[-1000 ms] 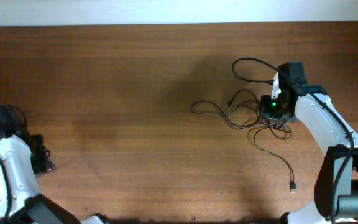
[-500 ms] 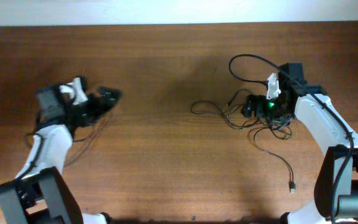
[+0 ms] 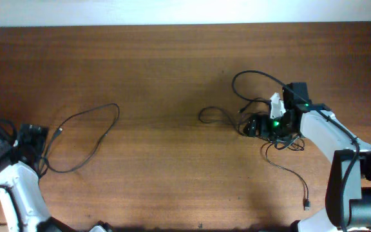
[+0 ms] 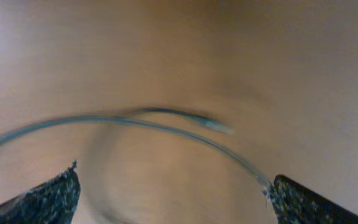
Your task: Untangle cables
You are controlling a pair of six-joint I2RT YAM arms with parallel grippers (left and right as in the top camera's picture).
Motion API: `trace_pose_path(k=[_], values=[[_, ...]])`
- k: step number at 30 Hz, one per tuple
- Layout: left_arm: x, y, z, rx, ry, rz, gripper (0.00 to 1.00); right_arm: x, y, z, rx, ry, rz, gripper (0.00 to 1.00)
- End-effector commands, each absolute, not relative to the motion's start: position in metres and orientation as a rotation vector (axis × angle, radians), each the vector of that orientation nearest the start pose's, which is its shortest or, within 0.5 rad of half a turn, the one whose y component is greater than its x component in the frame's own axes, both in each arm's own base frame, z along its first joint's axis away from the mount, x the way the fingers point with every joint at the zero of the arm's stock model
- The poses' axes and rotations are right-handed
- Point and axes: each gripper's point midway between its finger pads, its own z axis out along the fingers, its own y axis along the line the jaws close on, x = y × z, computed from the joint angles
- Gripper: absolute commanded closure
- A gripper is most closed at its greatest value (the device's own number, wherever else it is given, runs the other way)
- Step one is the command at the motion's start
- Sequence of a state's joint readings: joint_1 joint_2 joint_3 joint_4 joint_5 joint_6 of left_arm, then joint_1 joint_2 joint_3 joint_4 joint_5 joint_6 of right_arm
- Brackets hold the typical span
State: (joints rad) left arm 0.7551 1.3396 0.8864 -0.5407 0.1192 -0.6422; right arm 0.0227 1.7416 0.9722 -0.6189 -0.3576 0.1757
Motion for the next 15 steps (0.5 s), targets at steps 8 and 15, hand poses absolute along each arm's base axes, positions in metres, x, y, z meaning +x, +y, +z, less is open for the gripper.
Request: trace_pose_path(k=[8, 15], values=[[0.381, -0.055, 0.171, -0.163, 2.272, -0.298, 0.00, 0.358, 0.040, 0.132, 0.488, 2.648, 0.294, 0.02], [0.437, -0.091, 0.051, -0.293, 2.323, -0.132, 0.01, 0.314, 0.035, 0.154, 0.427, 2.706, 0.250, 0.02]])
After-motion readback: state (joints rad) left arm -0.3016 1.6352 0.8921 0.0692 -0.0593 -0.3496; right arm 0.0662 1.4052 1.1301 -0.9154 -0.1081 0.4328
